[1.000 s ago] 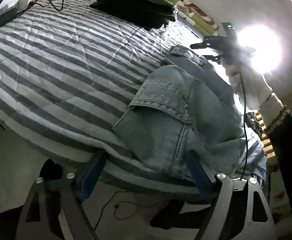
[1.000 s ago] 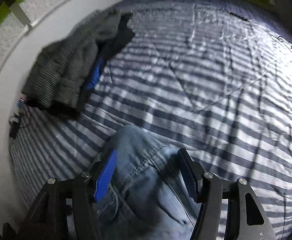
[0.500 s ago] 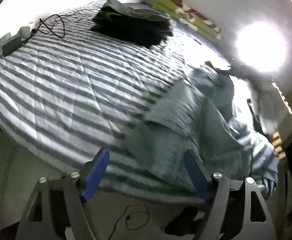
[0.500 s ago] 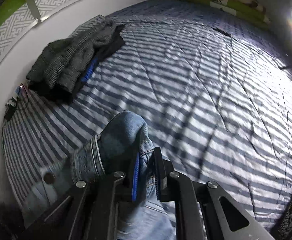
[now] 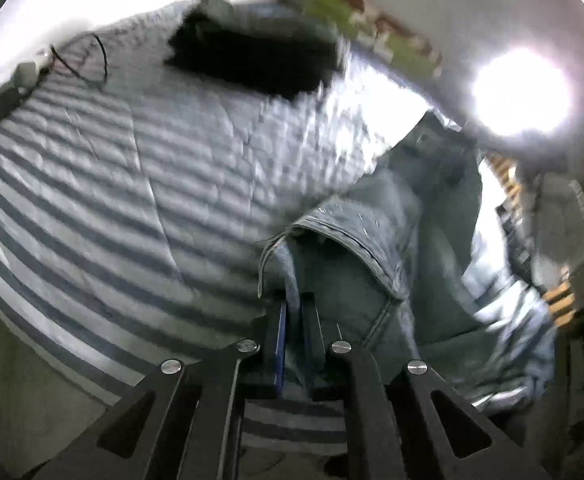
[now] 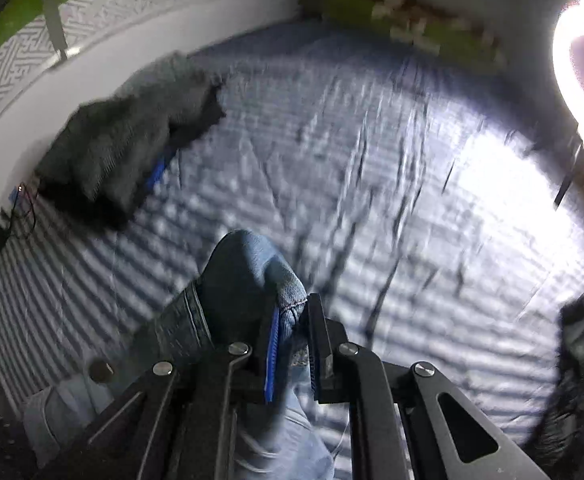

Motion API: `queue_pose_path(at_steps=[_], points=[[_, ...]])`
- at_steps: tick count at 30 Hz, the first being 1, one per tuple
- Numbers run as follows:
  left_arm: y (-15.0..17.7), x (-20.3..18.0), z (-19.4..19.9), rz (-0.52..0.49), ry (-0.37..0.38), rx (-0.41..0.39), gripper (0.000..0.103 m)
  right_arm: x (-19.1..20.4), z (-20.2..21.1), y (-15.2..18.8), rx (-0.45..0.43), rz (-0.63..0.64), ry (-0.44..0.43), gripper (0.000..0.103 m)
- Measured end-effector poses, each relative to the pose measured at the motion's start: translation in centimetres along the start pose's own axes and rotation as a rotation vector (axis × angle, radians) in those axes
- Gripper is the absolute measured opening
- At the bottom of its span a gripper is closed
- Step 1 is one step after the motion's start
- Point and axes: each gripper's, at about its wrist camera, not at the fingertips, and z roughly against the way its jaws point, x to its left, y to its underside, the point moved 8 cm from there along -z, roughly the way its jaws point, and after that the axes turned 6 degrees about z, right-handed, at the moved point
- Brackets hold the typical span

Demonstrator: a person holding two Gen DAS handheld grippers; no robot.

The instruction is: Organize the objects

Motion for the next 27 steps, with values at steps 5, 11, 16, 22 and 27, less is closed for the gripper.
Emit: queue_pose_path(at_steps=[5,11,16,22,27], points=[[-3.5,1.0,5.2,-0.032,-0.009,-0.13,0.007,5.1,5.0,-7.5,-0.155,0.097,0.075,0.01],[-8.3,5.6,10.6,0.014,-0.044,-0.255,0.007,13.6,9.5,-16.2,-0.312,0.206,0.1,0.01],[-10.3,13.4,14.7,0.111,-0.145,-0.349,0.007,22.6,9.8,-20.8,-0.386,0.3,0.016,0.01],[-8.8,19.8,12.2,0.147,-0.291,-0.216,0.012,31.1,0.6,-19.9,-0.177,0.4,-0.037,0.016],[-9.0,19.0,13.6,0.119,-0.302,-0.246,0.016,29.7,3.4,-17.8,-0.187,0.392,-0.098,0.017]])
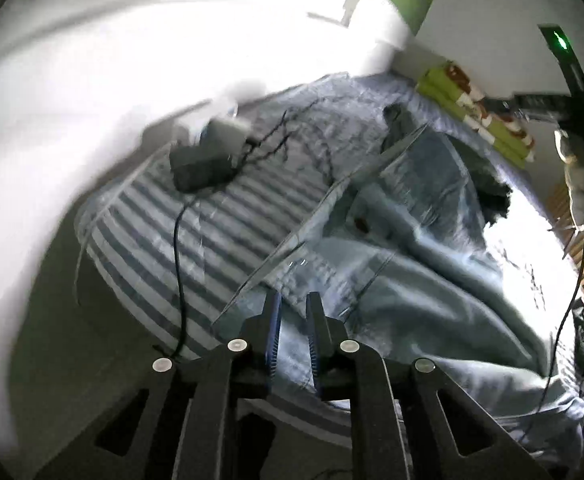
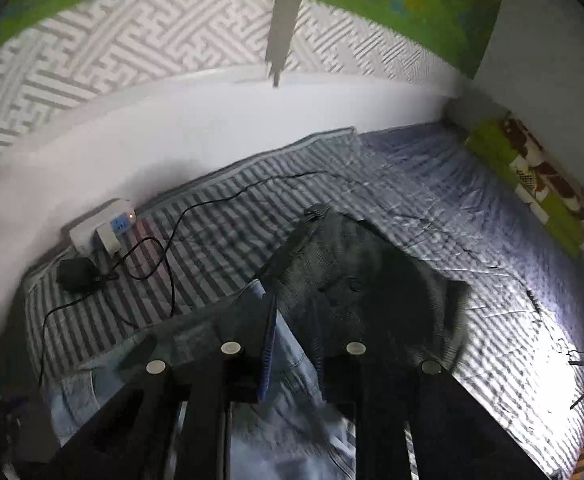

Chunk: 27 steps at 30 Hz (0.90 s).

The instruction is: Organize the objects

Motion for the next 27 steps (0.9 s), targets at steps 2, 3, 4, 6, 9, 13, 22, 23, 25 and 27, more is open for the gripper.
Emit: queue_pose_path(at_steps=[2,3,4,6,9,13,22,23,25,27], points=[[-0.2,-2.2,1.6,-0.044,0.036,-0.021,0.019,-1.9,2.8,1.2,-0.013,-0.04,-0.022,0.017],[0.1,-3.5,2.4,-0.065,0.045,-0.029,0.021,-3.0,4.4,2.1,-0.022,-0.072,-0.023,0.017],[0.3,-4.8,2.9,-0.093,0.064,-0.033,0.022,-4.4,6.2,3.5,-0.029,-0.106,-0.025,0.017],[1.0,-7.9,3.8,-0.147,0.115,-0.026,0.028,-6.9,9.8,6.9,-0.04,-0.181,-0.042,0.021],[2.7,-12.9,5.1,-0.219,0.209,-0.002,0.044,-10.9,15.4,14.7,-0.031,-0.28,-0.024,0.024],[6.7,-19.9,6.4,-0.326,0.316,0.043,0.066,-14.4,21.0,26.4,0.032,-0.376,0.043,0.026],[18.7,-35.6,5.4,-0.552,0.523,0.296,0.074,-19.0,30.2,53.8,0.245,-0.637,0.219,0.041],[19.8,-36.7,5.0,-0.58,0.523,0.316,0.075,-19.2,30.5,56.3,0.265,-0.667,0.208,0.043],[22.3,-38.8,4.4,-0.645,0.508,0.342,0.076,-19.5,31.0,59.9,0.286,-0.7,0.189,0.047],[24.3,-40.3,3.8,-0.701,0.495,0.37,0.077,-19.4,31.6,62.8,0.298,-0.736,0.158,0.049]])
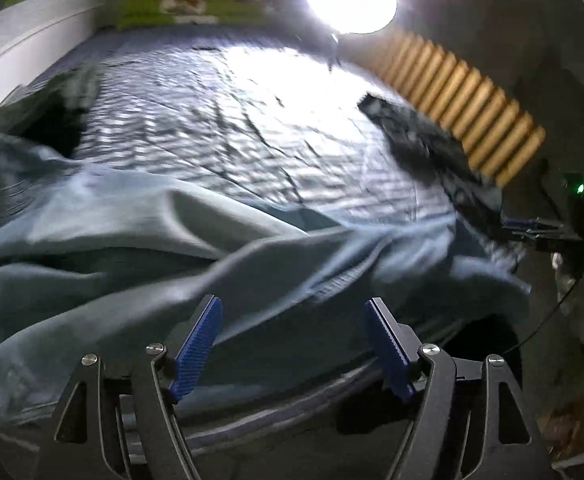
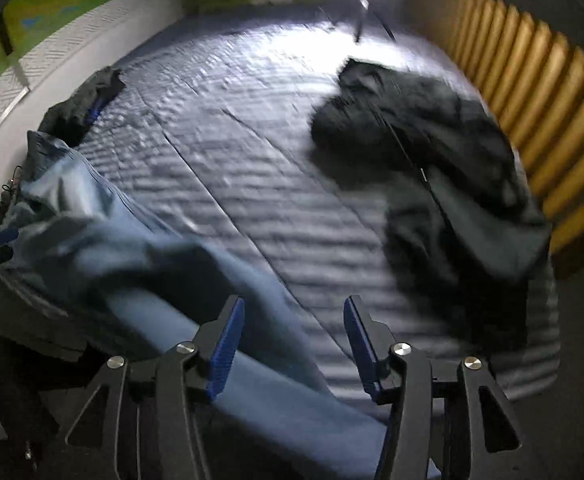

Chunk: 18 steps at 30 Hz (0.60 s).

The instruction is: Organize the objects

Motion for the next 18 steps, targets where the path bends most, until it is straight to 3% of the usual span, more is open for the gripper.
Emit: queue_pose_path(at_steps=[3,6,10,13,14,16,17,18], points=[[0.7,-1.1,-2.5,-0.043,-0.033,0.058,0.077,-1.1,-1.2,2.8,0.029,-0.04,-0.095,0.06],[1.2,-0.1,-4.4,-0.024,-0.051,0.106,0.078,-1.4,-2.4,4.1,0.031,-0.022,-0.11,0.062],[1.6,1.3,-5.6,-0.001,-0.09,0.124,0.078,0.4,-5.0,4.3,0.069,-0.043,-0.216,0.063],[1.8,2.3,-6.0,0.005,-0.127,0.123,0.076,3.1,-5.9,4.7,0.086,0.038,-0.221,0.063],[2.0,2.6,-6.1,0.017,-0.129,0.123,0.068,3.9,-6.0,4.8,0.09,0.075,-0.198,0.062],[2.2,3.0,-6.1,0.03,-0.125,0.133,0.054,4.8,-5.9,5.1,0.092,0.115,-0.161,0.05],[2.3,3.2,-6.1,0.027,-0.131,0.133,0.046,4.8,-5.8,5.2,0.095,0.116,-0.143,0.032],[2.4,3.2,-6.0,0.019,-0.137,0.134,0.041,4.4,-5.6,5.2,0.102,0.109,-0.099,0.02]])
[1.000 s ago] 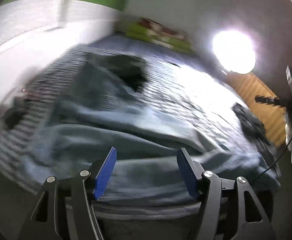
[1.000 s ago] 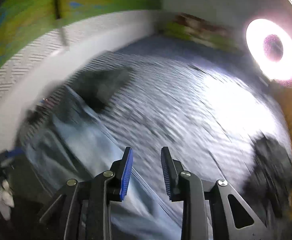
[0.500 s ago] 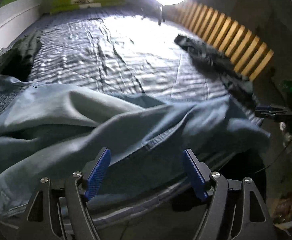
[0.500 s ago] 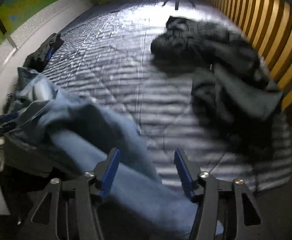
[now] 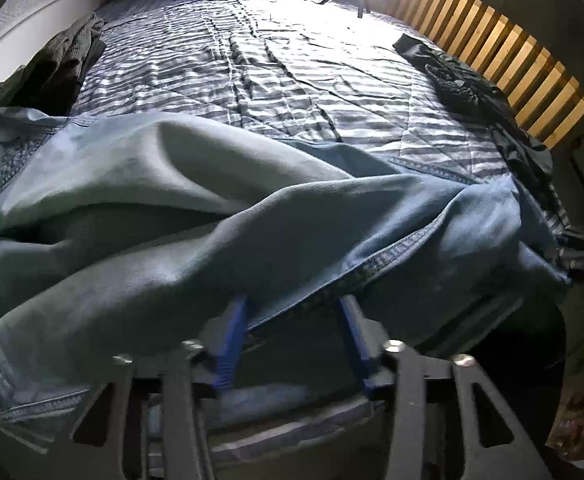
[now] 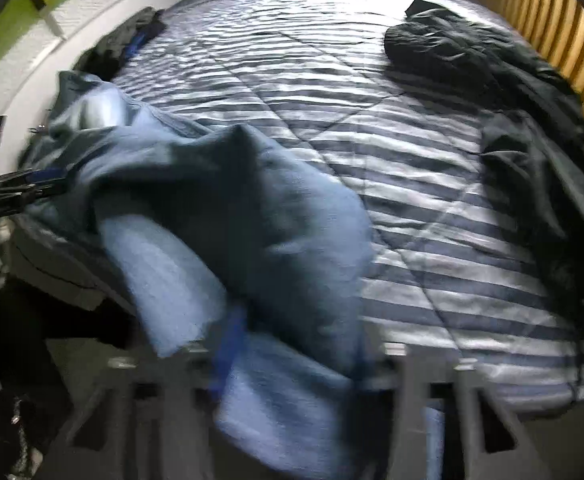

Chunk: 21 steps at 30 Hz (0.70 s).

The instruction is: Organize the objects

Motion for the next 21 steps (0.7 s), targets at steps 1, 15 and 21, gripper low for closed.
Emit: queue_pose_path(at_steps=[1,15,21], points=[[0.0,-0.1,0.1,-0.008,-0.001,-0.002,0.038,-0.2,0.4,0.0,0.001,-0.012,0.011,0.017],[-6.0,0.3,7.5,0.041,0.067,-0.198,0.025,3.9,19.9,-19.8,-0.522,0.264,0.52,0.011],[-4.2,1.1,6.1,0.041,0.094,-0.151,0.045,-1.0,9.1,-16.5,-0.236,0.266,0.544,0.021]])
